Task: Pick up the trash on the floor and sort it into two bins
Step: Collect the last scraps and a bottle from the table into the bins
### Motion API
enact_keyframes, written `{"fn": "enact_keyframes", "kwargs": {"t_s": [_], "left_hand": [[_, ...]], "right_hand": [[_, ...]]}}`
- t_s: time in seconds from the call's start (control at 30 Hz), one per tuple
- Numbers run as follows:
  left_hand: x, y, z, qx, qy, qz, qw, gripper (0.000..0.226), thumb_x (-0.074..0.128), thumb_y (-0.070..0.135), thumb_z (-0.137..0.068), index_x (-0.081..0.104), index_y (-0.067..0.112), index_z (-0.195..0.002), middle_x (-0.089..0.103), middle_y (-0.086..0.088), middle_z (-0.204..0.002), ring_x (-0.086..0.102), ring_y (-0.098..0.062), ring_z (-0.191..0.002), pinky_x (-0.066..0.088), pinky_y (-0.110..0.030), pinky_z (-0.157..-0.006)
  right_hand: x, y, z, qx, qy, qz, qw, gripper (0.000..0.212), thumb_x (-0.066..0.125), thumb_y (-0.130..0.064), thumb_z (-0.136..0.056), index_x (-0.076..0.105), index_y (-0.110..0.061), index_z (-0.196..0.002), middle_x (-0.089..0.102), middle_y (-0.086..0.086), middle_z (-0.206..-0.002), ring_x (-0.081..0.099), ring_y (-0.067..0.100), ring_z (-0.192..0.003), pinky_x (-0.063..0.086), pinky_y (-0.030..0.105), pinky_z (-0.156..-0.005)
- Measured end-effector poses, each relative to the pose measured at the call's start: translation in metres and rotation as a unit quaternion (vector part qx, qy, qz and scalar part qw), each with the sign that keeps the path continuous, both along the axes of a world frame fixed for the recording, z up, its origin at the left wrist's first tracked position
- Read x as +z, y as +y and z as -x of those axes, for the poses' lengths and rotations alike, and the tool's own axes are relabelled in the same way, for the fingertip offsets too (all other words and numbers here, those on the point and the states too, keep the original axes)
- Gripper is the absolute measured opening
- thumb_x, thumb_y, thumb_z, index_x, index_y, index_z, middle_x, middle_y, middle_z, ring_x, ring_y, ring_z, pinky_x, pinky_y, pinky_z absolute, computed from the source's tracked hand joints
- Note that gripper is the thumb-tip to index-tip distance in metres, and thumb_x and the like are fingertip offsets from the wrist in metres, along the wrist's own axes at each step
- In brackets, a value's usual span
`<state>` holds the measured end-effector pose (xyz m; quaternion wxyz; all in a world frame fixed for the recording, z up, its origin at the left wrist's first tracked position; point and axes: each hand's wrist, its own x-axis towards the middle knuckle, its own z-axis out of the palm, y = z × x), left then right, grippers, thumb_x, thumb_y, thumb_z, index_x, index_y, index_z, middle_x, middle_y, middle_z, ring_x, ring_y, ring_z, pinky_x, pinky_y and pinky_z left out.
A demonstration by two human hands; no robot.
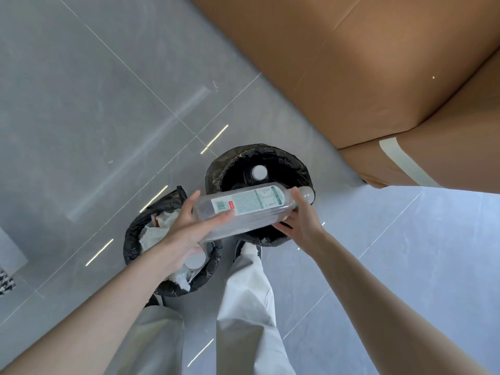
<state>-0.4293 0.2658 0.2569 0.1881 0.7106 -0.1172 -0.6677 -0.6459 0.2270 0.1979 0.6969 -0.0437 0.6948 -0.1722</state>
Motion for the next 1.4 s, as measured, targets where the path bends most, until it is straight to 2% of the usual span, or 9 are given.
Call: {"fn": "enact_keyframes", "kwargs": {"t_s": [0.23,0.37,0.53,0.7,0.9,1.07,1.2,1.33,1.4], "left_hand": [[0.012,0.003,-0.002,-0.094,-0.208,0.116,0.967,0.071,0.082,0.033,-0.067,0.039,0.048,-0.122,0.041,0.005,-0.121,0.048,-0.010,-0.104,0.045,-0.030,-0.088],[0.005,-0.002,0.027,-0.217,-0.261,0.220,0.914,0.065,0.078,0.034,-0.070,0.039,0.048,-0.121,0.035,0.008,-0.114,0.049,-0.001,-0.091,0.033,-0.008,-0.065],[-0.029,-0.005,0.068,-0.294,-0.320,0.279,0.856,0.070,0.076,0.027,-0.071,0.038,0.041,-0.129,0.031,0.001,-0.127,0.044,-0.021,-0.115,0.052,-0.026,-0.065],[-0.045,-0.009,0.084,-0.403,-0.297,0.251,0.829,0.088,0.062,0.050,-0.082,0.001,0.046,-0.146,0.018,-0.011,-0.153,0.032,-0.028,-0.135,0.042,-0.039,-0.098],[-0.075,-0.012,0.037,-0.241,-0.318,0.143,0.906,0.062,0.044,0.036,-0.096,0.010,0.034,-0.148,0.017,-0.007,-0.156,0.025,-0.026,-0.141,0.035,-0.047,-0.108],[-0.113,-0.031,0.012,-0.263,-0.265,0.066,0.925,0.056,0.042,0.030,-0.099,0.018,0.023,-0.150,0.025,-0.006,-0.154,0.029,-0.023,-0.139,0.028,-0.038,-0.110],[-0.147,-0.045,0.018,-0.204,-0.223,0.021,0.953,0.047,0.043,0.025,-0.099,0.032,0.023,-0.145,0.048,-0.009,-0.139,0.046,-0.026,-0.127,0.036,-0.036,-0.103],[-0.159,-0.046,0.027,-0.151,-0.267,0.020,0.952,0.042,0.049,0.010,-0.096,0.044,0.020,-0.137,0.055,0.000,-0.080,0.053,-0.023,-0.087,0.044,-0.031,-0.080],[-0.159,-0.044,0.026,-0.138,-0.261,0.009,0.955,0.041,0.048,0.006,-0.095,0.047,0.024,-0.133,0.057,-0.005,-0.090,0.053,-0.021,-0.086,0.048,-0.032,-0.082]], "right_hand": [[0.006,0.023,-0.015,0.161,0.178,-0.034,0.970,0.037,0.044,-0.030,-0.096,0.058,0.000,-0.111,0.067,0.010,-0.113,0.060,0.026,-0.094,0.051,0.045,-0.092],[0.009,0.029,-0.002,0.134,0.250,0.015,0.959,0.014,0.045,-0.021,-0.092,0.058,-0.017,-0.093,0.068,0.005,-0.107,0.051,0.013,-0.069,0.045,0.029,-0.065],[0.004,0.040,0.022,0.144,0.281,0.024,0.948,0.019,0.045,-0.026,-0.093,0.058,-0.021,-0.107,0.060,-0.001,-0.108,0.054,0.019,-0.091,0.040,0.027,-0.070],[-0.010,0.049,0.037,0.126,0.295,0.029,0.947,0.025,0.051,-0.028,-0.092,0.057,-0.019,-0.115,0.057,0.001,-0.125,0.054,0.022,-0.110,0.038,0.028,-0.081],[-0.031,0.046,0.046,0.119,0.288,0.017,0.950,0.044,0.048,-0.026,-0.095,0.041,-0.022,-0.138,0.042,0.003,-0.143,0.046,0.024,-0.123,0.036,0.029,-0.087],[-0.065,0.030,0.046,0.102,0.258,-0.002,0.961,0.051,0.044,-0.022,-0.097,0.032,-0.025,-0.146,0.039,0.002,-0.148,0.044,0.024,-0.128,0.037,0.037,-0.103],[-0.094,0.022,0.045,0.067,0.255,-0.001,0.965,0.044,0.044,-0.014,-0.094,0.043,-0.025,-0.136,0.059,0.003,-0.127,0.058,0.025,-0.107,0.049,0.045,-0.096],[-0.103,0.025,0.053,0.054,0.289,0.008,0.956,0.024,0.047,-0.003,-0.091,0.052,-0.019,-0.109,0.062,0.008,-0.103,0.060,0.024,-0.080,0.057,0.047,-0.079],[-0.100,0.025,0.057,0.061,0.289,0.014,0.955,0.022,0.049,0.000,-0.091,0.052,-0.018,-0.104,0.059,0.009,-0.098,0.059,0.025,-0.078,0.058,0.042,-0.071]]}}
